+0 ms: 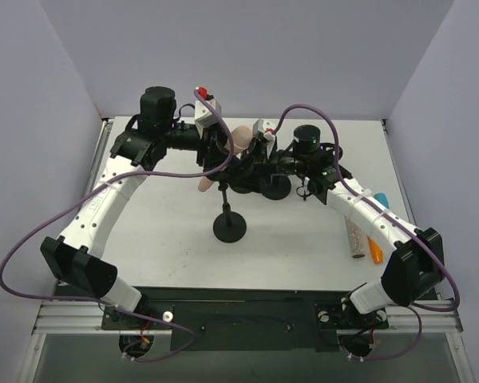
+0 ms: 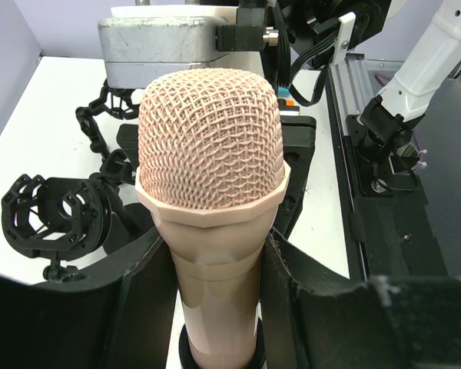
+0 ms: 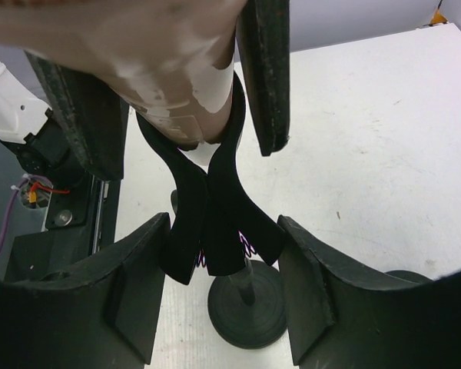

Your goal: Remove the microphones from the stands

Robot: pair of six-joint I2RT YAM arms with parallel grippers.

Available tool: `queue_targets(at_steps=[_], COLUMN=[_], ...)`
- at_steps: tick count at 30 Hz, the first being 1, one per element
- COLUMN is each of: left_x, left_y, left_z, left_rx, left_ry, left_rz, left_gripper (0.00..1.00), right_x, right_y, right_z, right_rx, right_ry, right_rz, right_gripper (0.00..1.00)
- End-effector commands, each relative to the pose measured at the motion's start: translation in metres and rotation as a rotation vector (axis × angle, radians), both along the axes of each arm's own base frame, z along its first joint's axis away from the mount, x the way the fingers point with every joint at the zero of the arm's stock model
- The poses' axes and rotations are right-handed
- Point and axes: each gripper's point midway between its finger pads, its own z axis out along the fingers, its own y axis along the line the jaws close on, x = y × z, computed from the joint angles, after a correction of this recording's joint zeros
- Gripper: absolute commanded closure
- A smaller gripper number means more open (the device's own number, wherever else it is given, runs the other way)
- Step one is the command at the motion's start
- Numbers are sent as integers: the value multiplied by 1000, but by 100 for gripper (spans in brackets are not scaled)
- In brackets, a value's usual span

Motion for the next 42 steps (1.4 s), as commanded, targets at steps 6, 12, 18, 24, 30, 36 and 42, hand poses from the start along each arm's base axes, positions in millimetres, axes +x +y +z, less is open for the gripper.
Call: queue_targets(at_steps=[6,12,18,24,30,36,42], left_x=[1,-11,-5,-7,-6,-3,-2], left_y=[0,-2,-4,-4,-3,-3,-3], left_z=[63,39,37,33,33,36,35], left_rx=[-91,-72,-68,-61,-63,-65,-63], left_ry=[-185,-116,-114,-96,-102,-120,-116], left_rz=[-1,-63,-63,-79,-77,-63,-63], left_gripper=[92,92,92,92,92,93,93], right_x=[-5,-17,-20,-6,-6,-20,-27], right_y=[4,4,4,11,15,12,4], right_z=[12,9,8,36,53,24,6], right_rx=[10,-24,-38,75,123,24,-53], right_ry=[-50,-151,-234,-219,-214,-187,-179], right_rz=[50,135,168,70,88,161,184], right_gripper=[45,42,42,41,41,46,45])
